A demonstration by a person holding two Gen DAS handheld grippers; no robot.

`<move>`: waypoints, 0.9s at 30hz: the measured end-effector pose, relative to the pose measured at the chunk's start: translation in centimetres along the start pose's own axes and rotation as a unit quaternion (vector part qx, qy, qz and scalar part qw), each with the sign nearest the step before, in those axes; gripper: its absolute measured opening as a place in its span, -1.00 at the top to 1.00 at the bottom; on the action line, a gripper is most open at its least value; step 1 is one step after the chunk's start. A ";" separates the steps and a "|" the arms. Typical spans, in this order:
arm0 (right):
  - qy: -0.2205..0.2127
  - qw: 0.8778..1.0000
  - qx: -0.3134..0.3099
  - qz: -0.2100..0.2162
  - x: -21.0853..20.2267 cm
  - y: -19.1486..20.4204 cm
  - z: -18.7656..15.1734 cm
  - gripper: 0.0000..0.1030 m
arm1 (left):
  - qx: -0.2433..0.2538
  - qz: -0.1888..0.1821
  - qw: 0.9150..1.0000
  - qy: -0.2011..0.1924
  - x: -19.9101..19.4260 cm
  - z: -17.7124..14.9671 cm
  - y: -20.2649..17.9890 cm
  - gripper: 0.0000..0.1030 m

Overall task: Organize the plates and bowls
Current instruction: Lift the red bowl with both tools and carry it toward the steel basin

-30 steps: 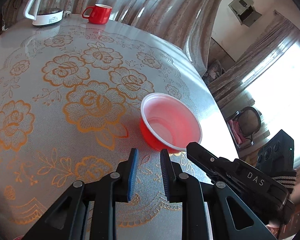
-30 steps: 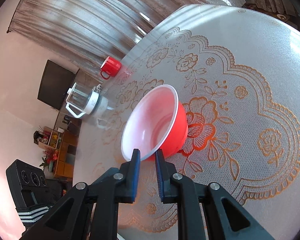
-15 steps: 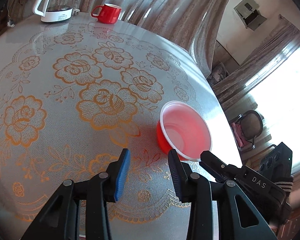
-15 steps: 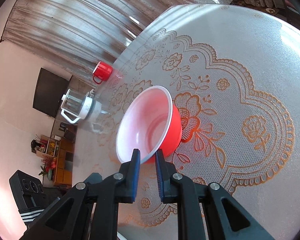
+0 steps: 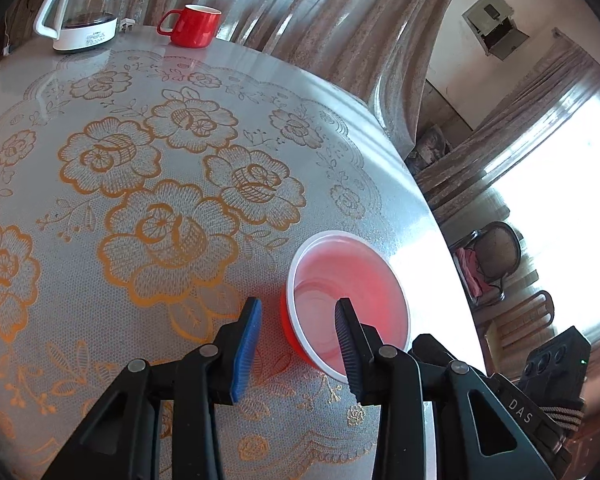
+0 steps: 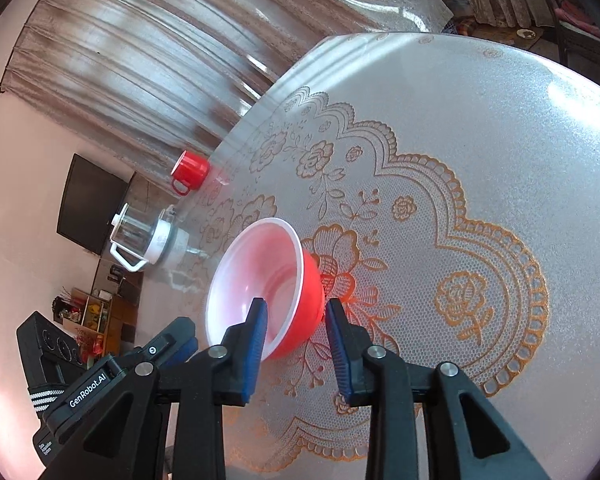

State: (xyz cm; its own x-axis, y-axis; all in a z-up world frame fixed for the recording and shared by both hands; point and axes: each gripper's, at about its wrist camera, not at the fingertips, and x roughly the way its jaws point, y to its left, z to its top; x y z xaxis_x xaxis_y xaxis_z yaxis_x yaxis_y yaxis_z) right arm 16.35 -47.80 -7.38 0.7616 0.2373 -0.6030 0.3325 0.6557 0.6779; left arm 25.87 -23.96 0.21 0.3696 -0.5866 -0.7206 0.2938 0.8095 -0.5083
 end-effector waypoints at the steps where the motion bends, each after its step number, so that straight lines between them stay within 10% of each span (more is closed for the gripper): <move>1: -0.001 1.000 -0.003 -0.002 0.1 0.0 0.1 0.45 | -0.003 -0.003 1.000 0.002 0.3 0.1 0.0 0.28; 8: 0.008 1.000 -0.007 -0.007 1.5 -0.2 0.2 0.73 | 0.013 -0.002 1.000 0.022 2.1 0.1 -0.5 0.68; 27: 0.042 0.999 -0.022 0.017 1.3 2.4 -3.7 0.76 | -0.007 0.033 0.999 0.005 -3.7 -4.2 2.5 0.72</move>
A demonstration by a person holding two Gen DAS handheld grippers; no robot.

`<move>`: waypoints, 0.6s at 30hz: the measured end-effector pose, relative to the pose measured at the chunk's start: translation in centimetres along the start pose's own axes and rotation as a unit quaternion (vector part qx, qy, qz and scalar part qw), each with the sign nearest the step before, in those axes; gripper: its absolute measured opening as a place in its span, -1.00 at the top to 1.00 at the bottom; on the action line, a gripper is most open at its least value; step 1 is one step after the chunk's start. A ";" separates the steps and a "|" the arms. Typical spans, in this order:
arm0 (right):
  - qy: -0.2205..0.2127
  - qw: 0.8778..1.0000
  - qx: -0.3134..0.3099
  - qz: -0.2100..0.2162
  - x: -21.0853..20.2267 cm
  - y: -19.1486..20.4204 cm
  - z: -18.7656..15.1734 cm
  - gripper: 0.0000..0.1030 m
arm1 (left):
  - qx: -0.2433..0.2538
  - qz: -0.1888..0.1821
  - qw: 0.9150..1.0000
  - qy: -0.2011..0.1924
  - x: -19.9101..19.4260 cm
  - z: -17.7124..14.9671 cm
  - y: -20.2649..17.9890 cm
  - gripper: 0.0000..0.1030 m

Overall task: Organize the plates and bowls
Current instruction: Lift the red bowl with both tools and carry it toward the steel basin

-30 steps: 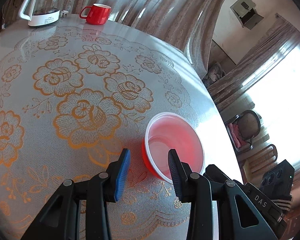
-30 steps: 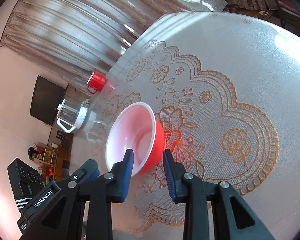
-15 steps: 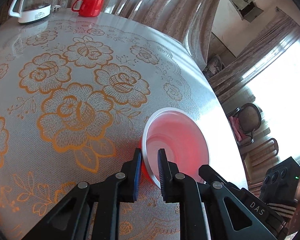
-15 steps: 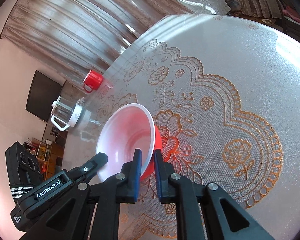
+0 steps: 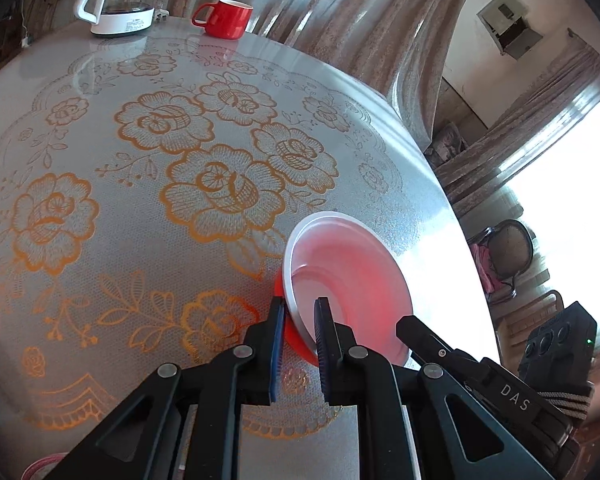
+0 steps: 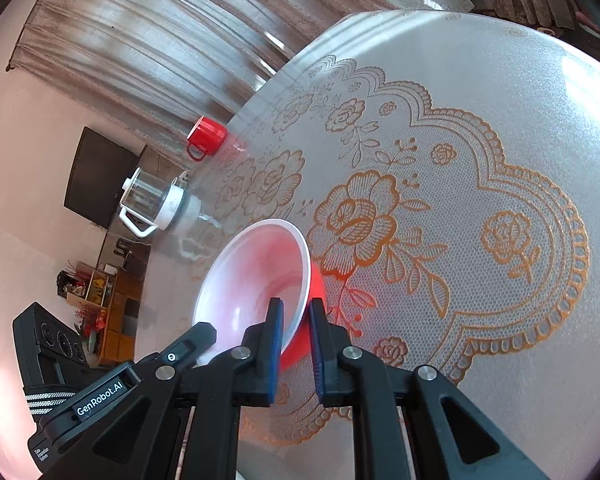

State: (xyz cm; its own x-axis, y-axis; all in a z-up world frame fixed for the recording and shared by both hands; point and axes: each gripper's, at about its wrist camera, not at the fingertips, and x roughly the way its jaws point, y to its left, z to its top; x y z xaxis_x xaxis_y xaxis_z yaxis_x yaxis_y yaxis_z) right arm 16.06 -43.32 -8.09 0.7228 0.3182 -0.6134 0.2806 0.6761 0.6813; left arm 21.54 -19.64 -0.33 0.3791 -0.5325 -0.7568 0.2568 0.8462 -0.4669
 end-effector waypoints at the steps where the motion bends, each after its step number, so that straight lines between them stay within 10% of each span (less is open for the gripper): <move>1: 0.003 1.000 -0.001 0.002 0.0 0.2 -0.4 0.76 | 0.004 0.003 1.000 -0.003 -0.4 -0.3 0.1 0.72; 18: 0.026 1.000 -0.017 0.000 0.2 2.7 -4.5 0.76 | 0.008 0.025 1.000 -0.012 -3.5 -3.6 3.1 0.72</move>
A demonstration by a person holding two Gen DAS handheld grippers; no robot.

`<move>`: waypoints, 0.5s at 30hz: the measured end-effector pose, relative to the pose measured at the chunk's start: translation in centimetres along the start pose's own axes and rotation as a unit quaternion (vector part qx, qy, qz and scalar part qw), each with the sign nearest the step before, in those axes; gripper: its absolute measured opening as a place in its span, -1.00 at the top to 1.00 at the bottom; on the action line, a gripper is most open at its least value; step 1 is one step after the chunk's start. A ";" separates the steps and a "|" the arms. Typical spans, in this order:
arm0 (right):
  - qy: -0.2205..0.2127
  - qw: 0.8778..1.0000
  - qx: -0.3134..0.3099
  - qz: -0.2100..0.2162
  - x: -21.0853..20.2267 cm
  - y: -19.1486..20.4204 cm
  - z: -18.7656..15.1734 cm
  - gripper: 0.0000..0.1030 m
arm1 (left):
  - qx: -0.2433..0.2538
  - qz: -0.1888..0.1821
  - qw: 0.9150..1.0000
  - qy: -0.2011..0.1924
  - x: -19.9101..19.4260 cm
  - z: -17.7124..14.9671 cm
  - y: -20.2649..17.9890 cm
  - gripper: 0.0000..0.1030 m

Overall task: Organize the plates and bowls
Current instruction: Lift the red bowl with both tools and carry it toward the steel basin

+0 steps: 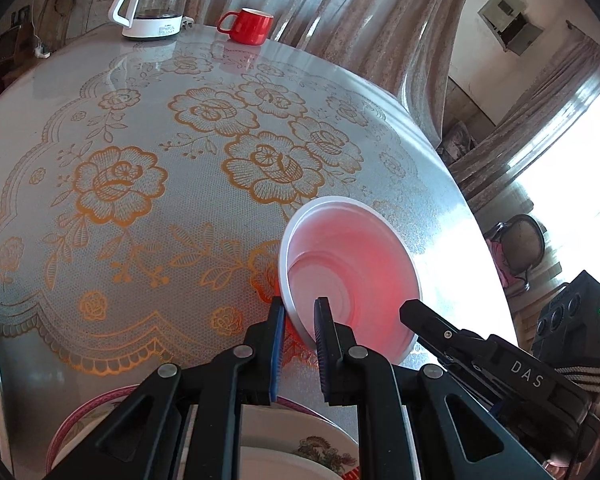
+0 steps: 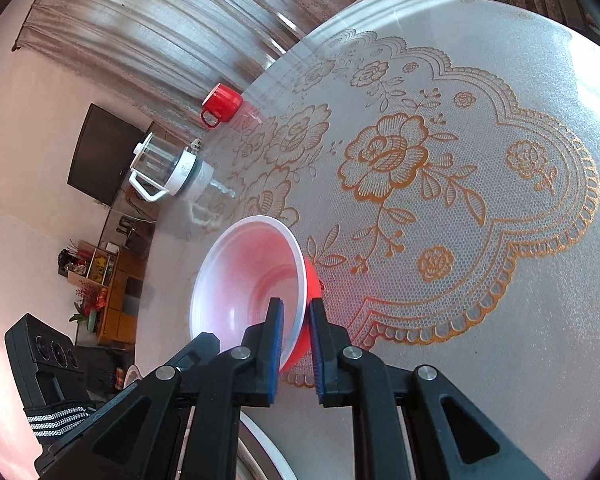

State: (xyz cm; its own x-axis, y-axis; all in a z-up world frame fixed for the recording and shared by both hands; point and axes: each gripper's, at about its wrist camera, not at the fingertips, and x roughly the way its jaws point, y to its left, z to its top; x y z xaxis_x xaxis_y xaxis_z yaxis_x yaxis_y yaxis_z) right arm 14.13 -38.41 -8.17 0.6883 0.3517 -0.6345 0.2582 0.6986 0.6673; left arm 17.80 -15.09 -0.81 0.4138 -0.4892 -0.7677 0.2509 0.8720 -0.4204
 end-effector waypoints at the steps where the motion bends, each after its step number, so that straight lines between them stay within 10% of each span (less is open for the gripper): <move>1: 0.001 1.000 0.000 0.001 0.1 0.1 -0.1 0.76 | -0.001 0.000 1.000 -0.002 -0.3 -0.1 0.1 0.72; 15: 0.000 0.999 -0.035 -0.001 0.6 3.6 -1.3 0.76 | -0.008 -0.016 0.999 -0.042 -3.6 -0.8 2.1 0.72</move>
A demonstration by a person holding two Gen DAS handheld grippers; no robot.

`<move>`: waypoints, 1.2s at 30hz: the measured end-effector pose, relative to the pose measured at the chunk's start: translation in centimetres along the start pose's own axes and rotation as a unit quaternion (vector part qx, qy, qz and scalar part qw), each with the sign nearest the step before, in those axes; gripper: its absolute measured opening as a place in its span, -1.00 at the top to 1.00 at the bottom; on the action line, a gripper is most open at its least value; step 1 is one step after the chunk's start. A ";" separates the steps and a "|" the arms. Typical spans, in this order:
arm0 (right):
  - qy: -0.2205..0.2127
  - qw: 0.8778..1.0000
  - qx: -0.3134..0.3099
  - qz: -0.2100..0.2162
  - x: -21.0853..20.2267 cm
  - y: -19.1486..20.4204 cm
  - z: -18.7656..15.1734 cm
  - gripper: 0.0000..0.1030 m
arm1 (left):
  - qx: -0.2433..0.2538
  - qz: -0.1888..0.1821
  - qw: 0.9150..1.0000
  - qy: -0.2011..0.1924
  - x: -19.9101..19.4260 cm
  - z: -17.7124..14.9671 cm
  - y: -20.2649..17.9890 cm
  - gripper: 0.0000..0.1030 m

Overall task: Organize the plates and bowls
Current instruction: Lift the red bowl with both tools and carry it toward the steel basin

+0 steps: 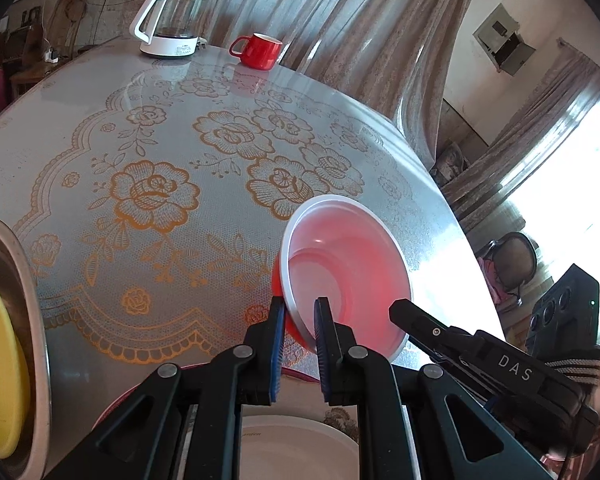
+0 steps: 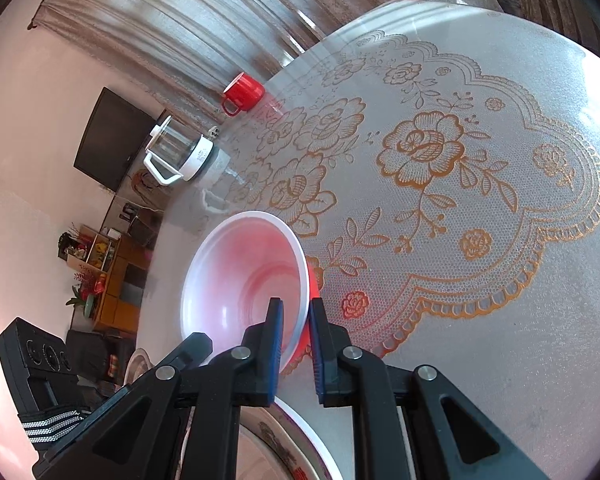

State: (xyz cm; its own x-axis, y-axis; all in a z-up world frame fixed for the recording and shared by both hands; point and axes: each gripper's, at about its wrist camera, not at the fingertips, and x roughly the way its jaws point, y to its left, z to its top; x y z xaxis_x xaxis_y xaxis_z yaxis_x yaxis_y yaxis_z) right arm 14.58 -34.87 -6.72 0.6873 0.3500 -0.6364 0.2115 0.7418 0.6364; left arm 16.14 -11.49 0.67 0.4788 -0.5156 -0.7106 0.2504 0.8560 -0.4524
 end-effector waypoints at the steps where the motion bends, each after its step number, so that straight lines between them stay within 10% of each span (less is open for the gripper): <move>1: -0.001 1.000 -0.002 0.000 0.0 0.2 0.0 0.76 | 0.000 -0.001 1.000 -0.004 -0.3 0.0 0.1 0.72; 36: 0.059 0.987 -0.124 0.080 2.4 12.2 -5.2 0.76 | -0.074 -0.007 0.993 -0.097 -13.6 -2.1 10.3 0.72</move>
State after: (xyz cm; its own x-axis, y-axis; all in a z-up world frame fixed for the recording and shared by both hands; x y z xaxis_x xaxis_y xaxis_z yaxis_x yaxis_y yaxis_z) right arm 15.18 -22.03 -2.80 0.6095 0.5272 -0.5921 -0.0800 0.7839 0.6157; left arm 10.44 4.26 4.53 0.6320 -0.4984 -0.5935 0.1384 0.8260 -0.5464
